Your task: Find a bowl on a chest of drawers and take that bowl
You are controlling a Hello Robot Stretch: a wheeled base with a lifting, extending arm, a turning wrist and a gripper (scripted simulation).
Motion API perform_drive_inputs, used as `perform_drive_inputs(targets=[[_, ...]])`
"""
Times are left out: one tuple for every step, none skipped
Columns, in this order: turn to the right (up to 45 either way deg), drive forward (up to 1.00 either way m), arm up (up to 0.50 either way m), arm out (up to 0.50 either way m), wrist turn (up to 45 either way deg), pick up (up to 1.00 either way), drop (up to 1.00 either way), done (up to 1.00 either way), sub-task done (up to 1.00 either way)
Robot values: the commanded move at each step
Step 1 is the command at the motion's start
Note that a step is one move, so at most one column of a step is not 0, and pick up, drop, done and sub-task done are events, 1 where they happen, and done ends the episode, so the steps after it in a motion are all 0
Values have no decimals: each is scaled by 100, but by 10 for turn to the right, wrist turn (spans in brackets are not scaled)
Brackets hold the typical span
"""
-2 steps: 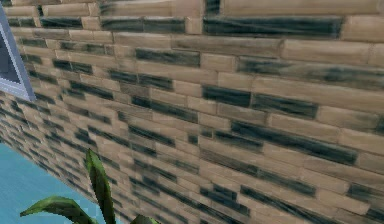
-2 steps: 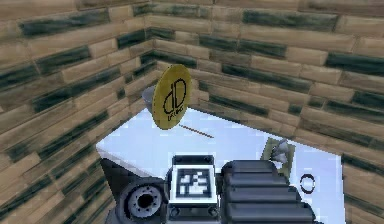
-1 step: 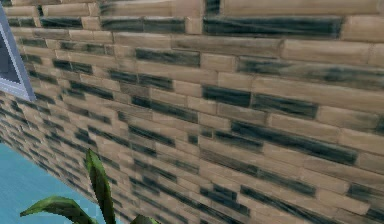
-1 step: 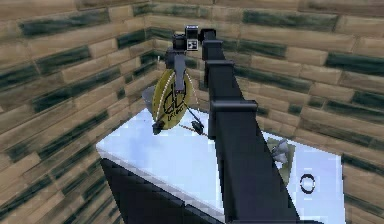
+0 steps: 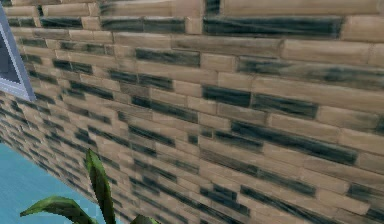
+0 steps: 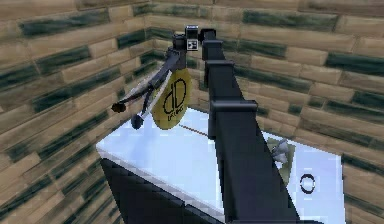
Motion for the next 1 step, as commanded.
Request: perform_drive_inputs(targets=[[0, 0, 0, 0, 450, 0, 0, 0, 0]])
